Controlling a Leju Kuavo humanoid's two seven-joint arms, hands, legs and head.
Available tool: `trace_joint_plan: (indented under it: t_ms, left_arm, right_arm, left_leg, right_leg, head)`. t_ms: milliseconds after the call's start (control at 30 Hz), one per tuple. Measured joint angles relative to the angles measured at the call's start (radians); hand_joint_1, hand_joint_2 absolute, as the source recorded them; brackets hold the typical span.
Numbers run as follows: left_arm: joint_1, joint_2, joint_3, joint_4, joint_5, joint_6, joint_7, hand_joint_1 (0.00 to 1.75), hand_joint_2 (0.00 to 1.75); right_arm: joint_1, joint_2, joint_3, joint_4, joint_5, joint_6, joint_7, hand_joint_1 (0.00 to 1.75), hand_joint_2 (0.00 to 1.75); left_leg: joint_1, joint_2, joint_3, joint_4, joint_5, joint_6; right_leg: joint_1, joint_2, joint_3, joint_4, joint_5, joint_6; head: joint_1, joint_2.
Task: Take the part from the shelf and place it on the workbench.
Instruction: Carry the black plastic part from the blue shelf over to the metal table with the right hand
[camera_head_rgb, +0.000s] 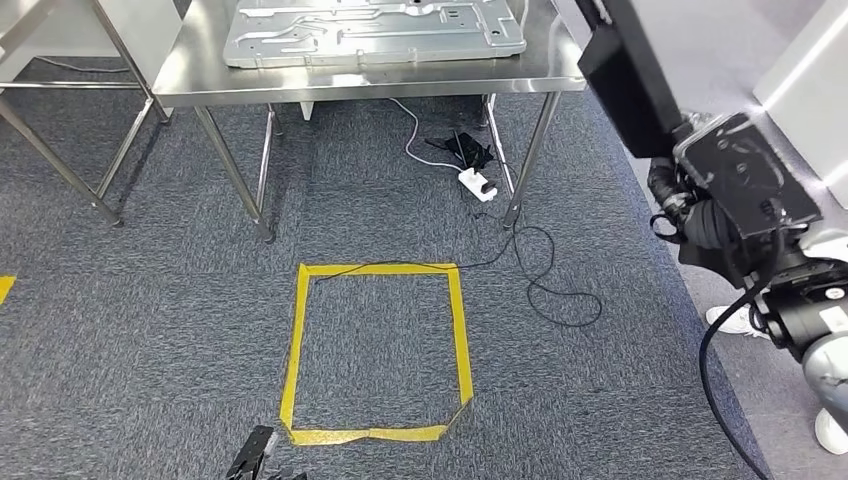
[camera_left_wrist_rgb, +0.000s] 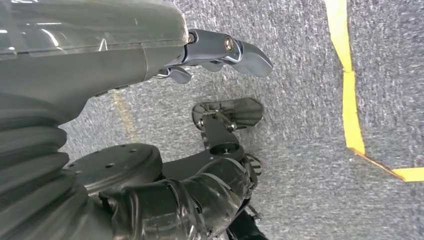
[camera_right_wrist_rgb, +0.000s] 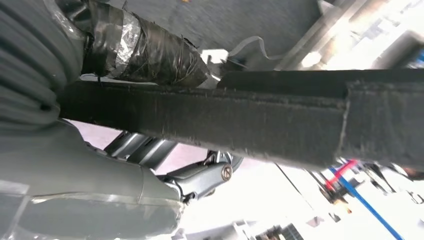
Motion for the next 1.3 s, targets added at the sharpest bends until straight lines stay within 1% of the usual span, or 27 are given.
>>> trace_joint_plan:
  t_ms: [33,67,100,167,267,333,433,467,500,533,567,633,667,733,800,867,933,967,1000,1033,1067,1100,1133,1167,1200,1233,1300]
  left_arm:
    - [0.000,0.000,0.000,0.000,0.002,0.000,-0.001,0.00,1.75]
    - [0.000,0.000,0.000,0.000,0.004,0.000,-0.001,0.00,1.75]
    - [0.000,0.000,0.000,0.000,0.005,0.000,-0.001,0.00,1.75]
    - [-0.002,0.001,0.000,0.000,0.005,-0.001,0.004,0.00,1.75]
    - [-0.002,0.004,0.000,0.000,0.002,-0.001,0.011,0.00,1.75]
    - [-0.003,0.005,0.000,0.000,-0.004,0.001,0.009,0.00,1.75]
    - [-0.003,0.004,0.000,0.000,-0.011,0.004,0.010,0.00,1.75]
    - [-0.002,0.004,0.000,0.000,-0.012,0.006,0.010,0.00,1.75]
    - [-0.001,0.004,0.000,0.000,-0.012,0.008,0.011,0.00,1.75]
    - [0.000,0.004,0.000,0.000,-0.011,0.011,0.011,0.00,1.75]
    - [0.000,0.004,0.000,0.000,-0.010,0.013,0.011,0.00,1.75]
    - [-0.001,0.006,0.000,0.000,-0.010,0.017,0.011,0.00,1.75]
    - [-0.001,0.007,0.000,0.000,-0.010,0.018,0.012,0.00,1.75]
    - [-0.002,0.008,0.000,0.000,-0.010,0.019,0.014,0.00,1.75]
    - [-0.002,0.008,0.000,0.000,-0.011,0.020,0.019,0.00,1.75]
    - [-0.003,0.008,0.000,0.000,-0.013,0.021,0.028,0.00,1.75]
    - [-0.004,0.008,0.000,0.000,-0.014,0.023,0.035,0.00,1.75]
    - [-0.005,0.009,0.000,0.000,-0.015,0.023,0.037,0.00,1.75]
    - [-0.005,0.009,0.000,0.000,-0.015,0.024,0.038,0.00,1.75]
    - [-0.004,0.009,0.000,0.000,-0.016,0.024,0.039,0.00,1.75]
    - [-0.004,0.009,0.000,0.000,-0.016,0.024,0.039,0.00,1.75]
    - [-0.004,0.008,0.000,0.000,-0.016,0.023,0.040,0.00,1.75]
    - [-0.005,0.008,0.000,0.000,-0.016,0.023,0.040,0.00,1.75]
    - [-0.006,0.007,0.000,0.000,-0.016,0.022,0.041,0.00,1.75]
    - [-0.007,0.007,0.000,0.000,-0.016,0.021,0.043,0.00,1.75]
    - [-0.008,0.008,0.000,0.000,-0.016,0.021,0.045,0.00,1.75]
    - [-0.008,0.008,0.000,0.000,-0.015,0.021,0.053,0.00,1.75]
  right_arm:
    - [0.011,-0.003,0.000,-0.005,0.007,0.006,0.000,1.75,1.75]
    - [0.020,-0.005,0.000,-0.011,0.015,0.013,0.000,1.75,1.75]
    - [0.026,-0.006,0.000,-0.016,0.025,0.021,0.000,1.75,1.75]
    - [0.038,-0.007,0.000,-0.027,0.039,0.036,0.000,1.75,1.75]
    - [0.050,-0.006,0.000,-0.034,0.049,0.054,-0.001,1.75,1.75]
    - [0.051,-0.005,0.001,-0.034,0.056,0.065,-0.003,1.75,1.75]
    - [0.057,-0.002,0.005,-0.034,0.059,0.075,-0.006,1.75,1.75]
    - [0.061,0.000,0.008,-0.034,0.059,0.076,-0.007,1.75,1.75]
    - [0.065,0.001,0.010,-0.034,0.059,0.077,-0.008,1.75,1.75]
    - [0.069,0.003,0.011,-0.034,0.059,0.078,-0.008,1.75,1.75]
    - [0.071,0.004,0.012,-0.034,0.059,0.078,-0.009,1.75,1.75]
    - [0.073,0.005,0.012,-0.036,0.060,0.078,-0.009,1.75,1.75]
    - [0.073,0.006,0.012,-0.037,0.060,0.078,-0.009,1.75,1.75]
    - [0.074,0.007,0.012,-0.040,0.061,0.079,-0.009,1.75,1.75]
    - [0.075,0.008,0.013,-0.042,0.061,0.081,-0.010,1.75,1.75]
    - [0.072,0.008,0.013,-0.045,0.058,0.090,-0.009,1.75,1.75]
    - [0.072,0.009,0.013,-0.046,0.054,0.101,-0.008,1.75,1.75]
    - [0.074,0.010,0.015,-0.046,0.053,0.106,-0.008,1.75,1.75]
    - [0.076,0.011,0.017,-0.046,0.052,0.109,-0.008,1.75,1.75]
    - [0.075,0.013,0.019,-0.046,0.052,0.112,-0.008,1.75,1.75]
    - [0.073,0.014,0.022,-0.046,0.052,0.114,-0.008,1.75,1.75]
    - [0.070,0.016,0.025,-0.047,0.052,0.115,-0.008,1.75,1.75]
    - [0.067,0.019,0.028,-0.049,0.053,0.117,-0.008,1.75,1.75]
    - [0.064,0.022,0.031,-0.052,0.054,0.118,-0.008,1.75,1.75]
    - [0.062,0.024,0.034,-0.055,0.055,0.120,-0.008,1.75,1.75]
    - [0.061,0.026,0.036,-0.059,0.058,0.120,-0.008,1.75,1.75]
    - [0.061,0.029,0.042,-0.067,0.067,0.117,-0.009,1.75,1.75]
  left_leg:
    - [0.000,-0.002,0.004,0.000,-0.003,-0.002]
    - [0.000,-0.004,0.009,0.001,-0.006,-0.004]
    - [-0.002,-0.005,0.012,0.002,-0.009,-0.008]
    - [-0.004,-0.007,0.013,0.003,-0.014,-0.017]
    - [-0.006,-0.007,0.013,0.002,-0.018,-0.032]
    - [-0.005,-0.004,-0.007,0.048,-0.045,-0.042]
    - [-0.001,0.001,-0.107,0.230,-0.114,-0.051]
    - [0.000,0.002,-0.134,0.271,-0.118,-0.053]
    - [0.000,0.003,-0.145,0.276,-0.103,-0.053]
    - [0.000,0.004,-0.133,0.237,-0.068,-0.052]
    - [0.000,0.004,-0.106,0.171,-0.025,-0.049]
    - [-0.004,0.005,-0.047,0.047,0.024,-0.041]
    - [-0.006,0.005,-0.032,0.019,0.026,-0.037]
    - [-0.010,0.004,-0.024,0.006,0.016,-0.029]
    - [-0.006,0.003,-0.012,-0.004,0.014,-0.018]
    - [-0.001,0.003,0.003,-0.014,0.011,-0.007]
    - [-0.002,0.003,0.012,-0.014,0.002,0.000]
    - [-0.002,0.002,0.015,-0.013,-0.003,0.001]
    - [-0.002,0.001,0.020,-0.011,-0.009,0.001]
    - [-0.002,0.000,0.025,-0.009,-0.015,0.000]
    - [-0.002,-0.002,0.032,-0.006,-0.023,-0.002]
    - [-0.002,-0.004,0.038,-0.003,-0.031,-0.005]
    - [-0.003,-0.005,0.043,0.001,-0.038,-0.010]
    - [-0.004,-0.007,0.045,0.002,-0.044,-0.015]
    - [-0.005,-0.007,0.046,0.001,-0.048,-0.021]
    - [-0.007,-0.008,0.048,0.000,-0.050,-0.026]
    - [-0.007,-0.007,0.052,0.001,-0.057,-0.036]
  right_leg:
    - [0.000,0.000,0.016,-0.043,0.032,-0.002]
    - [0.000,0.001,0.046,-0.112,0.071,-0.005]
    - [0.002,0.002,0.077,-0.178,0.098,-0.009]
    - [0.006,0.004,0.115,-0.259,0.117,-0.016]
    - [0.006,0.004,0.124,-0.272,0.113,-0.027]
    - [-0.001,0.002,0.132,-0.277,0.112,-0.038]
    - [0.000,-0.003,0.141,-0.278,0.104,-0.049]
    - [0.001,-0.003,0.144,-0.277,0.101,-0.050]
    - [0.001,-0.003,0.148,-0.276,0.096,-0.050]
    - [0.001,-0.003,0.155,-0.275,0.091,-0.049]
    - [0.001,-0.003,0.162,-0.274,0.085,-0.047]
    - [0.004,-0.003,0.174,-0.272,0.072,-0.039]
    - [0.005,-0.002,0.176,-0.272,0.069,-0.035]
    - [0.006,-0.002,0.178,-0.276,0.065,-0.024]
    - [0.003,-0.002,0.179,-0.272,0.057,-0.012]
    - [0.001,0.000,0.146,-0.202,0.027,-0.003]
    - [0.000,0.001,0.066,-0.069,-0.014,0.002]
    - [0.000,0.001,0.027,-0.016,-0.022,0.004]
    - [-0.001,0.001,0.001,0.007,-0.013,0.006]
    - [-0.001,0.001,-0.003,-0.009,0.016,0.006]
    - [-0.002,0.001,0.010,-0.056,0.058,0.006]
    - [-0.002,0.002,0.035,-0.123,0.098,0.003]
    - [0.000,0.002,0.063,-0.187,0.124,-0.001]
    - [0.002,0.002,0.084,-0.230,0.134,-0.006]
    - [0.005,0.003,0.096,-0.254,0.132,-0.011]
    - [0.008,0.003,0.101,-0.261,0.126,-0.016]
    - [0.003,0.004,0.109,-0.267,0.121,-0.027]
  head:
    - [0.000,0.000]
    - [0.000,0.000]
    - [0.000,0.000]
    - [0.000,0.000]
    - [-0.001,0.000]
    - [-0.004,0.000]
    - [-0.006,0.000]
    - [-0.006,0.000]
    - [-0.006,0.000]
    - [-0.006,0.000]
    - [-0.006,0.000]
    - [-0.005,0.000]
    - [-0.004,0.000]
    - [-0.004,0.000]
    - [-0.002,0.000]
    - [0.005,0.000]
    - [0.010,0.000]
    - [0.011,0.000]
    - [0.011,0.000]
    - [0.011,0.000]
    - [0.011,0.000]
    - [0.011,0.000]
    - [0.012,0.000]
    - [0.011,0.000]
    - [0.011,0.000]
    - [0.010,0.000]
    - [0.009,0.000]
